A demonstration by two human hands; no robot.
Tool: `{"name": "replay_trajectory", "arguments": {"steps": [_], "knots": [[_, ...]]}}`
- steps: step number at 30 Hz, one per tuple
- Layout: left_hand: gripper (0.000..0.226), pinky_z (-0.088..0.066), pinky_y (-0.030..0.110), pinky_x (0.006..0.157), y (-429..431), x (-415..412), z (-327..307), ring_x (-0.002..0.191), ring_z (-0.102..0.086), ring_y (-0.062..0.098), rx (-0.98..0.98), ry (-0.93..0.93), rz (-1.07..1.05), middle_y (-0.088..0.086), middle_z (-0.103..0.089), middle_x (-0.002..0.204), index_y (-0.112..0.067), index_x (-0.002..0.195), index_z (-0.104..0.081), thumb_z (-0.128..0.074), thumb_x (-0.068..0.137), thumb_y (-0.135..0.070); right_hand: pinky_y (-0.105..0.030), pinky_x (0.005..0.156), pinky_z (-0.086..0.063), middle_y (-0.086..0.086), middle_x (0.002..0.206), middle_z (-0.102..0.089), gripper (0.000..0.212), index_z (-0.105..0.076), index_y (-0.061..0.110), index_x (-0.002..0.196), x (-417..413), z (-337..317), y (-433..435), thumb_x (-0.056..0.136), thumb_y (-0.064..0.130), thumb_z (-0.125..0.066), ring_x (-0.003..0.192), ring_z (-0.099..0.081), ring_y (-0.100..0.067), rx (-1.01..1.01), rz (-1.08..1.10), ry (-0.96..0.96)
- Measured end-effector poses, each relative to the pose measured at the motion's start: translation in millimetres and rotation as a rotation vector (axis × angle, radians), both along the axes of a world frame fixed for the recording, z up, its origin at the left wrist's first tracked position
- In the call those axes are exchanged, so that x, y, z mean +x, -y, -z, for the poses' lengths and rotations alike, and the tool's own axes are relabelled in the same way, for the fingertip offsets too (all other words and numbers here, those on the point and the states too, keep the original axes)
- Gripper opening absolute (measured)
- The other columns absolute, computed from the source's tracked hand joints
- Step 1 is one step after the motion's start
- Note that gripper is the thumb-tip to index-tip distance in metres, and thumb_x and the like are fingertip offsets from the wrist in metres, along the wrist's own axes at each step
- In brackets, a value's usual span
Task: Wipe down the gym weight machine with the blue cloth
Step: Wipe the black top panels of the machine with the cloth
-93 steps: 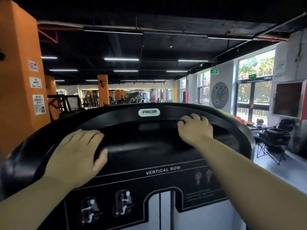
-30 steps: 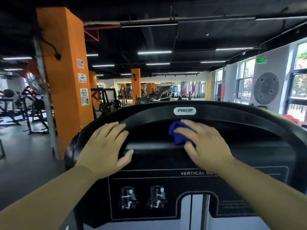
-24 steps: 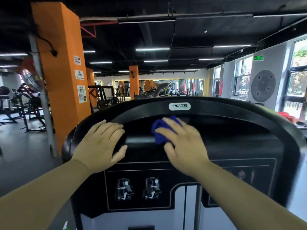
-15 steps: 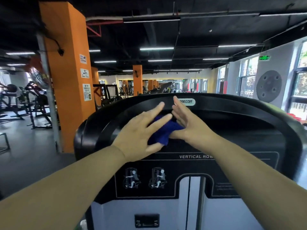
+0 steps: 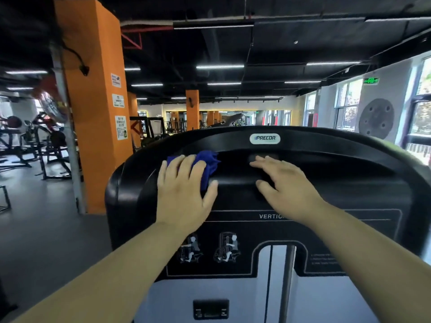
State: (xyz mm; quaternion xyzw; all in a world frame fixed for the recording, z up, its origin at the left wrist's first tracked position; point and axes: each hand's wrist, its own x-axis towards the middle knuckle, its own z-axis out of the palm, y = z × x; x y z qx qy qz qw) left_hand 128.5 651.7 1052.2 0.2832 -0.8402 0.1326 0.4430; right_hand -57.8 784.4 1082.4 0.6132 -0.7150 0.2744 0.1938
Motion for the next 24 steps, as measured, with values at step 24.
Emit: {"name": "replay_trajectory", "arguments": {"steps": [24], "knots": [[0.026, -0.049, 0.024, 0.094, -89.6, -133.0, -47.2, 0.100, -0.063, -0.002, 0.318, -0.182, 0.766, -0.022, -0.070, 0.100, -0.039, 0.108, -0.070, -0.056, 0.099, -0.020, -0.017, 0.076, -0.049, 0.012, 0.084, -0.072, 0.018, -0.069, 0.024, 0.089, -97.5, -6.4, -77.8, 0.093, 0.008, -0.063, 0.079, -0.065, 0.000, -0.433, -0.379, 0.335]]}}
